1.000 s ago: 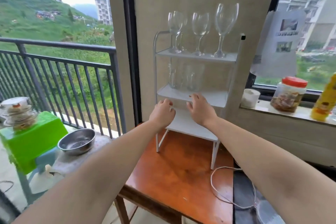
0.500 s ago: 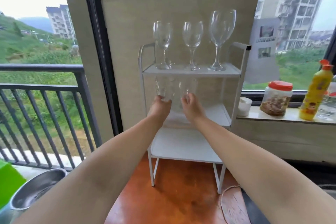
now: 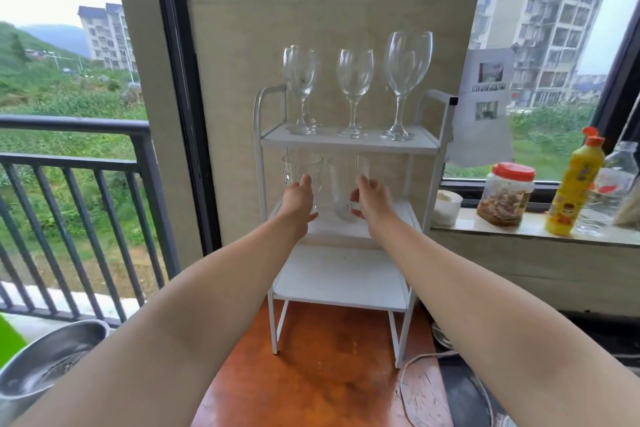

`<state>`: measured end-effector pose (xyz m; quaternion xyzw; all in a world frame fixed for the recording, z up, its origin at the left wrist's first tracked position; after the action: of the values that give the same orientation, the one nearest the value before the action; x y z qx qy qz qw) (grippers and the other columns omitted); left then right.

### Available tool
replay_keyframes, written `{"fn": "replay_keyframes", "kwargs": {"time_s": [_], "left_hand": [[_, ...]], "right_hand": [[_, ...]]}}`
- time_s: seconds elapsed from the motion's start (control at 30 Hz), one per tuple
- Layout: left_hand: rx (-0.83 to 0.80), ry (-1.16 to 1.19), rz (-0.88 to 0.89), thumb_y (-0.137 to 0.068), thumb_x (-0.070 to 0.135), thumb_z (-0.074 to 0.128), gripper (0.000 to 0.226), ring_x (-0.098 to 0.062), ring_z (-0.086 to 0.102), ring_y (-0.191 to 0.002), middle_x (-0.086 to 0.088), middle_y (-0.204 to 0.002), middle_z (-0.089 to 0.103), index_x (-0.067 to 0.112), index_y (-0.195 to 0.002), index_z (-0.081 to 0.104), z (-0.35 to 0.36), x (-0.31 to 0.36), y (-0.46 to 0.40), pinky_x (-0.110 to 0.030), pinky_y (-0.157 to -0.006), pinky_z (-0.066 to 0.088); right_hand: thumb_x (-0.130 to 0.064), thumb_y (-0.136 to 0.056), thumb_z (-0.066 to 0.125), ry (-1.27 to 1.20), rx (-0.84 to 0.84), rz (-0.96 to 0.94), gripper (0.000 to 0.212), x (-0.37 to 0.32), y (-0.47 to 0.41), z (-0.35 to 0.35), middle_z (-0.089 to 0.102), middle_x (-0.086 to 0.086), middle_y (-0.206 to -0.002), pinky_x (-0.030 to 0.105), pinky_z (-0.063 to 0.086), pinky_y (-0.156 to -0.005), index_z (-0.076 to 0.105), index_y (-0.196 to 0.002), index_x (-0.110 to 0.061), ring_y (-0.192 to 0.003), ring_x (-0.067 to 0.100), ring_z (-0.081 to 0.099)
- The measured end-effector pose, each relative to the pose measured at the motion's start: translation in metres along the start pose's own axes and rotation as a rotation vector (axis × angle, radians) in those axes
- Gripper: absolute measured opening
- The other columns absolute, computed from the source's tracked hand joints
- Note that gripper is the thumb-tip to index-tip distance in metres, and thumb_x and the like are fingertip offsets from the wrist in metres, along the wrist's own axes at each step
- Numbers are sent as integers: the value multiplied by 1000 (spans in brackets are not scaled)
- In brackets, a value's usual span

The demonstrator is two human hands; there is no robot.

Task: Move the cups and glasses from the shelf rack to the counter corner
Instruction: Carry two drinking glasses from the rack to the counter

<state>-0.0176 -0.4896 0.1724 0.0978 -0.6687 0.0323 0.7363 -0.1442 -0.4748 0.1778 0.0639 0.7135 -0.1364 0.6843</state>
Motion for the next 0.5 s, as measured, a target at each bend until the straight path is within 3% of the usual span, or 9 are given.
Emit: {"fn": "replay_keyframes", "kwargs": {"time_s": [0.07, 0.13, 0.17, 0.23, 0.3, 0.37, 0.4, 0.5], "left_hand": [[14, 36, 5, -99, 31, 35, 47, -31, 49, -124, -16, -139, 48, 5, -137, 43, 1, -3, 14, -34, -80, 52], [15, 81, 8, -98, 29, 36, 46, -23, 53, -96, -14, -115, 56, 4, -136, 44, 1, -6, 28, -30, -69, 50], [24, 91, 14, -98, 29, 36, 46, -19, 48, -87, -16, -114, 57, 4, -136, 44, 0, -9, 36, -28, -64, 48], [42, 96, 34, -97, 29, 35, 47, -20, 45, -90, -19, -137, 49, 4, -136, 44, -1, -13, 55, -27, -61, 46], [52, 102, 54, -98, 31, 33, 48, -21, 52, -93, -19, -141, 47, 4, -137, 42, -2, -19, 75, -26, -62, 44], [59, 118, 69, -98, 32, 32, 44, -14, 45, -74, -11, -105, 56, 3, -128, 49, -3, -23, 97, -26, -66, 44], [64, 133, 78, -98, 31, 33, 36, -11, 39, -68, -3, -87, 49, 7, -113, 55, -3, -23, 105, -27, -66, 42], [105, 134, 95, -95, 26, 34, 25, -12, 30, -59, 3, -68, 30, 19, -72, 38, -6, -33, 135, -27, -59, 35]], "right_hand": [[-24, -98, 39, 67, -25, -45, 36, 1, 9, -8, 48, 3, -64, 36, 43, -70, 48, -66, -12, -59, 14, 46], [-26, -98, 40, 97, -25, -75, 34, 1, 20, -15, 50, 2, -65, 37, 44, -72, 52, -72, -9, -60, 15, 48], [-26, -98, 40, 91, -32, -79, 33, 1, 27, -20, 50, 2, -65, 37, 44, -71, 52, -73, -10, -61, 15, 47], [-26, -99, 39, 61, -51, -82, 34, 0, 42, -28, 47, 2, -65, 36, 42, -68, 49, -70, -12, -58, 14, 45], [-24, -98, 39, 24, -61, -91, 33, -2, 61, -37, 45, 2, -64, 34, 40, -63, 47, -68, -12, -56, 13, 43], [-23, -98, 39, 5, -54, -103, 34, -3, 81, -45, 43, 2, -62, 33, 39, -61, 46, -66, -13, -55, 13, 41], [-24, -98, 39, -4, -48, -113, 34, -3, 88, -48, 43, 2, -62, 34, 39, -63, 45, -66, -13, -56, 13, 42], [-26, -97, 39, -36, -41, -98, 31, 4, 120, -63, 43, 0, -61, 35, 40, -67, 43, -69, -14, -57, 12, 42]]}}
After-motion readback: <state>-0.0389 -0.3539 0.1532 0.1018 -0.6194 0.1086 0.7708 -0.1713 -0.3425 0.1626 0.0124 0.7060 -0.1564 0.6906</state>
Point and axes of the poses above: each hand's wrist, its own y-axis away from the middle knuckle, its own z-axis out of the palm, x = y × z, the point moved 1 cm from there along -y, towards the middle knuckle
